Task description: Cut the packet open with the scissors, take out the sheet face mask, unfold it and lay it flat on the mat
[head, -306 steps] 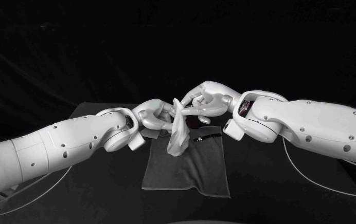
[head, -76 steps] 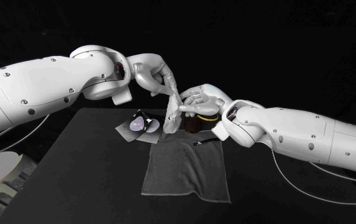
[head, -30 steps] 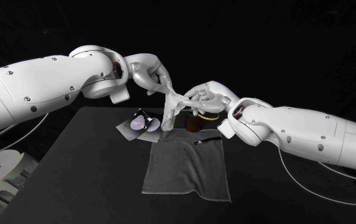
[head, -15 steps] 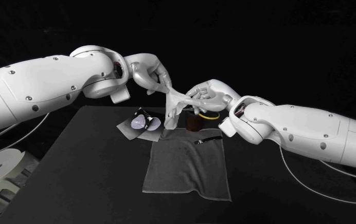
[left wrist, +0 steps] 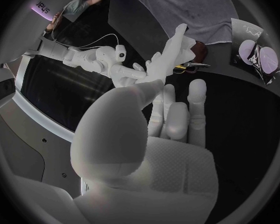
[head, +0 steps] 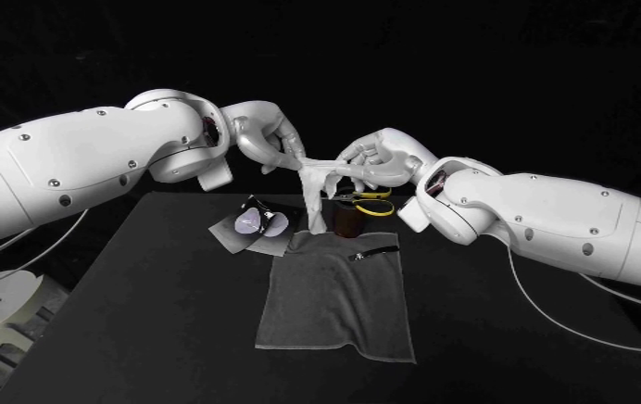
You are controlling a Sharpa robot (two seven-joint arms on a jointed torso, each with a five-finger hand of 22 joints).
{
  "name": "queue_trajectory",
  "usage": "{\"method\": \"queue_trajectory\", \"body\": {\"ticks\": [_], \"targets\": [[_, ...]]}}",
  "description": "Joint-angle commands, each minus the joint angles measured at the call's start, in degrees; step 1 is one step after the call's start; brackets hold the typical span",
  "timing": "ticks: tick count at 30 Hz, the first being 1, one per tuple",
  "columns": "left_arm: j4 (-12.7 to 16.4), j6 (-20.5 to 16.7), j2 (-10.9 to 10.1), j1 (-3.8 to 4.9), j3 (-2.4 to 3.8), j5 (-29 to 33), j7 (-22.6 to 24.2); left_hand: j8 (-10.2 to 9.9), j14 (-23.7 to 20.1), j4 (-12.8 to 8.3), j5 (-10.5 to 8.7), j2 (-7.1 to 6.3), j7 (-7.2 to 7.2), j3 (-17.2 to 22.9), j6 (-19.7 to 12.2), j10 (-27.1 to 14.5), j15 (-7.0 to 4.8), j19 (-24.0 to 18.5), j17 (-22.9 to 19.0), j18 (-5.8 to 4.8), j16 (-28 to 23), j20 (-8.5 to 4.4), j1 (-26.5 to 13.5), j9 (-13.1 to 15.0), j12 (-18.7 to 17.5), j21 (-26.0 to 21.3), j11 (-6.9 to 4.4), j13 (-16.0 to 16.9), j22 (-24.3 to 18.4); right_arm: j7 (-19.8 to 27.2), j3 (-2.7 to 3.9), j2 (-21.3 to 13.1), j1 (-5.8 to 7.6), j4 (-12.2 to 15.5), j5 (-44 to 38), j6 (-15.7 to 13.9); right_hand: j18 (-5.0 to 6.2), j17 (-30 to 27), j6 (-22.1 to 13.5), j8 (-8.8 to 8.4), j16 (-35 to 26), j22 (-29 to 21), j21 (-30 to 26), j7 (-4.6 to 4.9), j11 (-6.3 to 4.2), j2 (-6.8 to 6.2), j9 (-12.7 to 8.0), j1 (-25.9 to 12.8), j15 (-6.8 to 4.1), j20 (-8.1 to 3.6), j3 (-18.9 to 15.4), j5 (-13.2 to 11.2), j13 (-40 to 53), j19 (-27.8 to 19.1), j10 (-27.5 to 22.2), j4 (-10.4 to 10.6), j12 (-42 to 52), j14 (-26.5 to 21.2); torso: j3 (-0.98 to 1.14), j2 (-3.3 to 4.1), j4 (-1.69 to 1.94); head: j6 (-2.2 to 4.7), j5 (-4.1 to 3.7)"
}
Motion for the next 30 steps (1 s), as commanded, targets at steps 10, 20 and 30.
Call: {"method": "queue_trajectory", "body": {"ticks": [10,20,30], "targets": [[-1.11,-5.41,0.67,-1.44,-0.30,3.96,1.64,0.19,0.13,-0.05,0.39,0.36,0.49,-0.04,0.01,0.04,-0.06,0.27,-0.08,0.66,0.38,-0.14,-0.31,6.68,0.23,0.10,0.10,0.09,-0.05,-10.32,0.21,1.08,4.47,-0.77,-15.92,13.02,1.06,0.18,-0.41,2.01,0.01,0.71,0.60,0.16,0.08,-0.58,2.74,-0.07,0.13,-0.42,1.07,0.17,-0.22,-0.32,0.39,-0.74,-0.19,0.13,-0.07,-0.01,0.04,0.03,-0.15],[-1.79,-6.74,1.08,-2.42,-0.84,8.70,3.12,0.09,-0.81,0.70,0.38,0.49,0.41,-0.42,-0.72,-0.17,0.13,-0.75,-1.77,0.85,0.04,0.00,-1.29,7.55,0.35,-1.28,0.27,0.15,-0.91,-15.93,0.55,1.54,6.65,-0.29,-24.72,16.15,1.12,0.70,-0.27,2.45,0.71,1.33,1.20,0.02,-0.08,-0.86,3.11,-0.52,-0.05,-0.54,1.59,0.17,-0.43,-0.11,1.13,-1.08,-0.19,1.16,-0.15,-0.05,0.01,0.53,-0.17],[-1.53,-2.65,1.12,-3.91,-1.02,13.77,6.35,-0.62,-11.57,0.10,0.38,1.21,0.83,-1.14,-1.65,-3.50,1.43,-5.32,-16.44,1.00,-3.64,1.06,-0.52,9.30,-1.22,-4.89,1.59,-0.51,-2.37,-16.04,0.80,2.11,7.29,0.72,-27.79,7.77,1.17,1.03,-0.06,2.79,1.23,1.82,1.74,-0.16,-0.27,-1.18,3.41,-1.07,-0.27,-0.71,2.08,0.17,-0.71,0.25,1.89,-1.21,-0.26,2.20,-0.04,0.09,0.08,0.71,-0.19]]}}
